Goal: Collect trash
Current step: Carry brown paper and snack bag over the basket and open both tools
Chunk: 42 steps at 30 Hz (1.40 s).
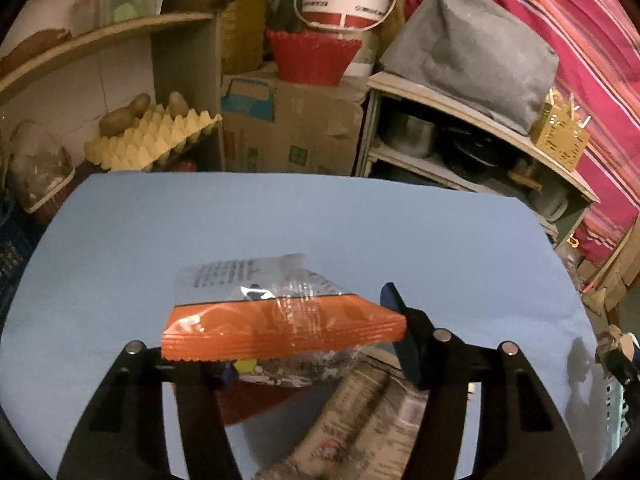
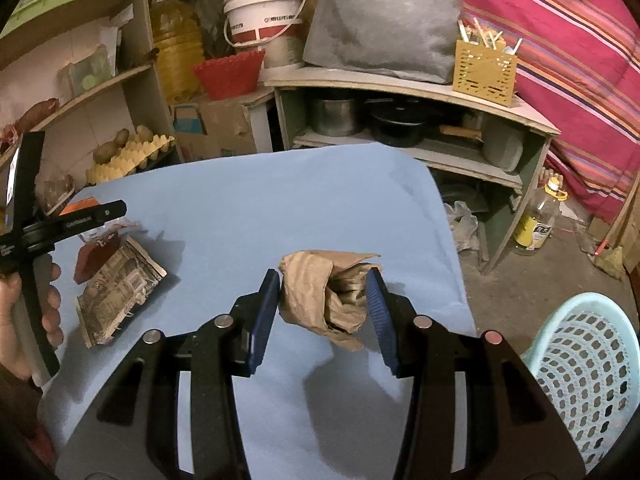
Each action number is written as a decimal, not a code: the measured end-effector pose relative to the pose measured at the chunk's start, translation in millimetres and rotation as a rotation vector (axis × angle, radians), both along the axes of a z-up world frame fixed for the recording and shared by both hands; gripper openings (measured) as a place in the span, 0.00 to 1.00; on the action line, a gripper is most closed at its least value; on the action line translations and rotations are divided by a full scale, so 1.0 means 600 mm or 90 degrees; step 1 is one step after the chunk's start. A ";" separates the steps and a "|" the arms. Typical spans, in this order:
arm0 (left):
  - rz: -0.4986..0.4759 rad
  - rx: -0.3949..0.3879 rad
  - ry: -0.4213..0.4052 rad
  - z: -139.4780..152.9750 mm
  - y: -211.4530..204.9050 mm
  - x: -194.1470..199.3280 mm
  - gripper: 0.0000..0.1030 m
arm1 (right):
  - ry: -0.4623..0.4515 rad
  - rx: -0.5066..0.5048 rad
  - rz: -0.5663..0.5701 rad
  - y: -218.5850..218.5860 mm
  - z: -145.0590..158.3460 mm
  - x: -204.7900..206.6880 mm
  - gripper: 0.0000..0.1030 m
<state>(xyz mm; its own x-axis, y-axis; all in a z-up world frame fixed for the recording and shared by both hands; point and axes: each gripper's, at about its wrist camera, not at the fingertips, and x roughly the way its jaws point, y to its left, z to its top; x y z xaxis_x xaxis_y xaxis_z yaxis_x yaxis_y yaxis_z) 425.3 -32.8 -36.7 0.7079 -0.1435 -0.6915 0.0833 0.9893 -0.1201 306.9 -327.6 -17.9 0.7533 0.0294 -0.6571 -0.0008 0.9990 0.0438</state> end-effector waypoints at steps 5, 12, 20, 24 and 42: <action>-0.033 0.013 -0.037 0.045 -0.043 -0.049 0.58 | -0.018 0.007 -0.021 -0.028 0.025 -0.032 0.44; -0.099 0.015 -0.092 0.113 -0.141 -0.143 0.58 | -0.048 -0.024 -0.063 -0.097 0.061 -0.102 0.44; -0.216 -0.016 -0.110 0.134 -0.306 -0.254 0.58 | -0.057 -0.018 -0.155 -0.246 0.076 -0.197 0.44; -0.281 -0.032 -0.100 0.121 -0.410 -0.296 0.58 | -0.053 -0.014 -0.207 -0.323 0.070 -0.250 0.44; -0.404 -0.009 -0.035 0.038 -0.675 -0.330 0.74 | -0.033 0.047 -0.296 -0.488 0.024 -0.352 0.44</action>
<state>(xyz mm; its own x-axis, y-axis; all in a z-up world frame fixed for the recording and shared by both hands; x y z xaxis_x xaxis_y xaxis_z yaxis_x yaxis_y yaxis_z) 227.1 -437.5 -13.6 0.5168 -0.5557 -0.6512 0.6593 0.7436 -0.1113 95.8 -620.5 -3.2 0.7292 -0.2738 -0.6271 0.4417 0.8883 0.1258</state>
